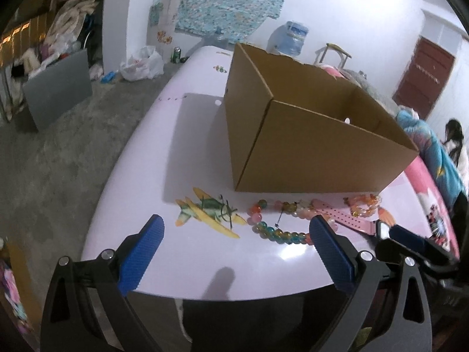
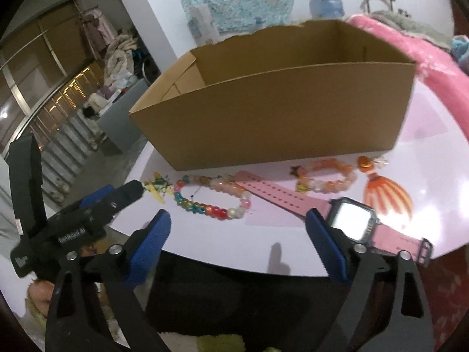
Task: Organize jewelry
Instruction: 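Lower the left gripper onto the multicolored bead bracelet and close it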
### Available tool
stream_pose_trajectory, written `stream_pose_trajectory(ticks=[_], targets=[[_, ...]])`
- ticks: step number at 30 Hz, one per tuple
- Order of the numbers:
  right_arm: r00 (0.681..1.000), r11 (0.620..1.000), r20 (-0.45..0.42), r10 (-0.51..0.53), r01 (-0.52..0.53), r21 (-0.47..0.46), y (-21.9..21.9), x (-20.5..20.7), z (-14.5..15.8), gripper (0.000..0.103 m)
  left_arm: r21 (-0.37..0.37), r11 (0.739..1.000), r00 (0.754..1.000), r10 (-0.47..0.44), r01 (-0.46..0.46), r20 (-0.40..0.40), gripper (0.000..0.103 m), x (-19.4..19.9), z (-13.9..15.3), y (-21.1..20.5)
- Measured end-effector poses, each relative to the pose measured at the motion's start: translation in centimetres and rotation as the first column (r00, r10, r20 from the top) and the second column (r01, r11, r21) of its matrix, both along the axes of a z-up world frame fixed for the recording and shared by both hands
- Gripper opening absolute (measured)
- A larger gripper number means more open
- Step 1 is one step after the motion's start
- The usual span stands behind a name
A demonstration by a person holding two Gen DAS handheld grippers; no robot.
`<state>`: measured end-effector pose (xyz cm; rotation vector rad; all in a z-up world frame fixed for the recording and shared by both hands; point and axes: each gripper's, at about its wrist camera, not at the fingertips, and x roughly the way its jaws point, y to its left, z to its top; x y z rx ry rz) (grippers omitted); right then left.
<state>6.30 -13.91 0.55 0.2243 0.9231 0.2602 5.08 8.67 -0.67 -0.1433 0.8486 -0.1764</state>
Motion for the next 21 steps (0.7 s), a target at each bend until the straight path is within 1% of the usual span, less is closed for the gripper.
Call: stream_pose_trajectory(ticks=[2,3,4,5,6,8,9,11,13,14,15,16,19,21], targets=[[0.999,1.0,-0.031,0.011,-0.01,0.021,0.3,0.7,-0.4,0.076,0.011,1.0,1.0,-0.026,0.026,0.015,0.09,0.2,0.1,-0.2],[0.999,0.999,-0.045,0.014,-0.013,0.032,0.4,1.0,-0.5,0.074,0.013,0.999,0.999,-0.034,0.034,0.015,0.089,0.3,0.1,-0.3],[0.998,0.999,-0.062,0.017,-0.014,0.044,0.5,1.5,-0.7,0.071,0.018,0.999,0.999,-0.051,0.051,0.012,0.085,0.6,-0.1,-0.5],[0.997,0.999,-0.072,0.016,-0.012,0.052,0.5,1.8,-0.8,0.068,0.022,0.998,0.998,-0.067,0.067,0.007,0.08,0.8,-0.2,-0.8],[0.997,0.998,-0.082,0.015,-0.01,0.06,0.6,2.1,-0.9,0.066,0.027,0.996,0.997,-0.083,0.083,-0.002,0.078,1.2,-0.4,-1.1],[0.995,0.997,-0.1,0.012,-0.004,0.076,0.5,2.4,-1.1,0.058,0.036,0.993,0.994,-0.108,0.109,-0.026,0.068,1.8,-0.9,-1.4],[0.994,0.997,-0.11,0.008,0.0,0.075,0.5,2.7,-1.2,0.058,0.039,0.992,0.992,-0.12,0.122,-0.04,0.066,2.3,-1.2,-1.6],[0.991,0.998,-0.134,-0.005,0.013,0.063,0.4,2.9,-1.6,0.051,0.043,0.989,0.989,-0.138,0.141,-0.059,0.059,2.9,-1.6,-1.8],[0.987,0.998,-0.157,-0.013,0.021,0.052,0.5,3.2,-1.9,0.043,0.041,0.986,0.984,-0.159,0.163,-0.077,0.055,3.4,-2.0,-2.0],[0.985,0.999,-0.172,-0.021,0.029,0.045,0.4,3.3,-2.1,0.04,0.044,0.984,0.982,-0.168,0.172,-0.081,0.05,3.6,-2.1,-2.2],[0.983,0.999,-0.181,-0.024,0.033,0.042,0.4,3.3,-2.2,0.037,0.047,0.982,0.981,-0.176,0.181,-0.084,0.048,3.7,-2.1,-2.2],[0.982,0.999,-0.189,-0.027,0.035,0.038,0.4,3.4,-2.3,0.035,0.058,0.979,0.977,-0.19,0.196,-0.092,0.044,4.0,-2.3,-2.5],[0.978,0.999,-0.204,-0.033,0.038,0.021,0.6,3.7,-2.5,0.03,0.084,0.97,0.968,-0.215,0.226,-0.128,0.034,4.7,-3.0,-3.2],[0.979,0.999,-0.201,-0.031,0.033,0.004,0.8,3.7,-2.3,0.028,0.094,0.967,0.964,-0.222,0.237,-0.146,0.033,5.1,-3.4,-3.5]])
